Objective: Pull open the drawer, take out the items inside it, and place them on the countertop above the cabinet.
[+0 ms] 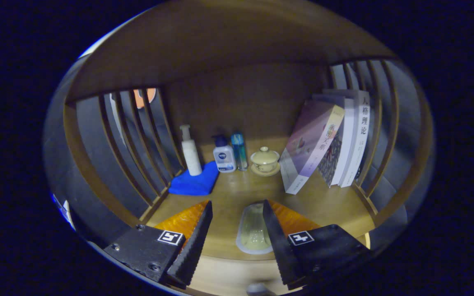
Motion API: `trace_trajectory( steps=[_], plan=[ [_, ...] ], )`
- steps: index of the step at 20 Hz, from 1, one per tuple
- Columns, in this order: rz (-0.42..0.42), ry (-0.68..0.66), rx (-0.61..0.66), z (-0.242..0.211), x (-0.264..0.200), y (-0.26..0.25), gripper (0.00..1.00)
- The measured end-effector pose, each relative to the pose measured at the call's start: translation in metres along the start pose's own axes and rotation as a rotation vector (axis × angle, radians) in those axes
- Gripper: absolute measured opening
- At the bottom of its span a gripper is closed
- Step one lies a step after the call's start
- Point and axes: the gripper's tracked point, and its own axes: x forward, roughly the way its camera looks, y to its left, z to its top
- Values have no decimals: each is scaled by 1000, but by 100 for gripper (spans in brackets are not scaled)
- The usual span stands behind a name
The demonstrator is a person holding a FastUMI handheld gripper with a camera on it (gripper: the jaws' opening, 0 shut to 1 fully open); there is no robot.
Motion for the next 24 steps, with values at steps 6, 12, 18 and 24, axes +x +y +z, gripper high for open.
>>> trace_trajectory(
  steps=[6, 12, 18, 24],
  plan=[
    [15, -157, -16, -13, -49, 14, 100],
    [44, -349, -57, -37, -105, 25, 100],
    [-10, -415, -88, -98, -139, 12, 100],
    [-68, -464, -107, -163, -177, -7, 100]
  ],
)
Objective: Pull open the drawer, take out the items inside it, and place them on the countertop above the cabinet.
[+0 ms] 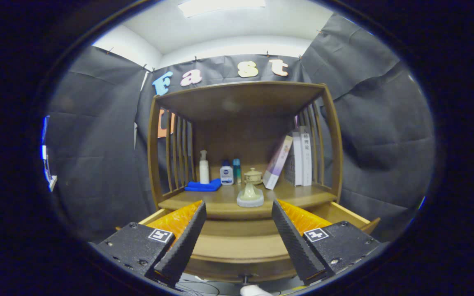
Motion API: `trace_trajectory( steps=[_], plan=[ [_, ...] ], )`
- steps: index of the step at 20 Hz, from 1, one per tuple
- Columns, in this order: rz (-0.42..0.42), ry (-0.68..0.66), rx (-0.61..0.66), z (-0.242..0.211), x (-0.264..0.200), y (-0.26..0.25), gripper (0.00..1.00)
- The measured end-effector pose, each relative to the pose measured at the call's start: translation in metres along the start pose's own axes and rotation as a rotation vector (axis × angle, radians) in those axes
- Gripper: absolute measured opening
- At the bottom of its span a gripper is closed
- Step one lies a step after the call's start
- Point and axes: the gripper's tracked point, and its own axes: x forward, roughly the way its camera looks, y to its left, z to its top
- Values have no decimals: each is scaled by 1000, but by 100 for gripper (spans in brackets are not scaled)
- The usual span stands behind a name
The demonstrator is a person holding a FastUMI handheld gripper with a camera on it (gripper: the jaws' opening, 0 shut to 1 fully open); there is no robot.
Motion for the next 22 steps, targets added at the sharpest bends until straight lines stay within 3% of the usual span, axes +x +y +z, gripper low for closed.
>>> trace_trajectory(
  steps=[13, 22],
  plan=[
    [-73, 130, 7, -106, -24, -33, 100],
    [-81, 196, -1, -136, -13, -23, 100]
  ],
)
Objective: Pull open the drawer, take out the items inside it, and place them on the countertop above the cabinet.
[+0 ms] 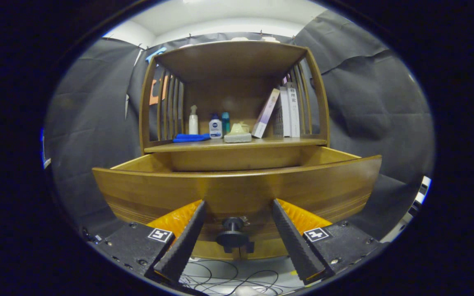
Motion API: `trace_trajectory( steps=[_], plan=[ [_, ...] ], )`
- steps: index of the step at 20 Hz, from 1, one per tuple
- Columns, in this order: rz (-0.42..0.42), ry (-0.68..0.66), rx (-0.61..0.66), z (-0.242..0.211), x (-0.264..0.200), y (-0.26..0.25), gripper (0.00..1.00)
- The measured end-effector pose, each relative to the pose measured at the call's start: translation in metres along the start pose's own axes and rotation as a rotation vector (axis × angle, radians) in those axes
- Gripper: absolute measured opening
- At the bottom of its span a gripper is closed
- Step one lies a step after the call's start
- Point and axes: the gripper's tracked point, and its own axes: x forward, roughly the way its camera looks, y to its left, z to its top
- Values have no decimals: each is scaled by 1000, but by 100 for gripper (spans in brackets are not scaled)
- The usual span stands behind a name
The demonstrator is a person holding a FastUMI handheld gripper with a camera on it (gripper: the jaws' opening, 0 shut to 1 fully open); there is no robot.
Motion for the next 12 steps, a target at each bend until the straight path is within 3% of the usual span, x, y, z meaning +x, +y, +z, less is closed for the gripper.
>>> trace_trajectory(
  steps=[12],
  plan=[
    [-6, -7, -20, 9, 21, 6, 99]
  ],
)
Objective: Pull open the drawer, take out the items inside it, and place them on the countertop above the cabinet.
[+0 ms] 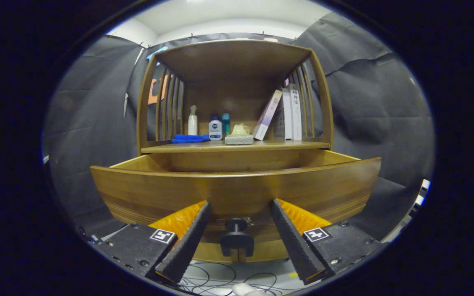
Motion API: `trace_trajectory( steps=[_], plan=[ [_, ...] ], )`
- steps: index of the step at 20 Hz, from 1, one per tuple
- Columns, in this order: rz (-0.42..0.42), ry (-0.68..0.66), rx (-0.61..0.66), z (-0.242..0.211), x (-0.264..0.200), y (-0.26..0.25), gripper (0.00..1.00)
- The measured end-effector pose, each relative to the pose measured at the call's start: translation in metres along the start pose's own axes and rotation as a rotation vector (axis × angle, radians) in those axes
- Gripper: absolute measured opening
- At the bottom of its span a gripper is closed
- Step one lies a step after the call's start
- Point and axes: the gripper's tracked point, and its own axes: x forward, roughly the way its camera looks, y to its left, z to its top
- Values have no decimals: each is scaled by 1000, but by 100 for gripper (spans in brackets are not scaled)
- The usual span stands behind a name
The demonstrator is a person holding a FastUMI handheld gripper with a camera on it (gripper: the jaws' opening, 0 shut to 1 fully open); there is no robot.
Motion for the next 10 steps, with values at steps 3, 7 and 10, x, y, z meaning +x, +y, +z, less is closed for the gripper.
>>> trace_trajectory(
  steps=[3, 7, 10],
  plan=[
    [2, -23, -9, 9, 19, 1, 99],
    [-14, -21, -17, 12, 42, 3, 99],
    [-18, -16, -13, 17, 62, 5, 99]
  ],
)
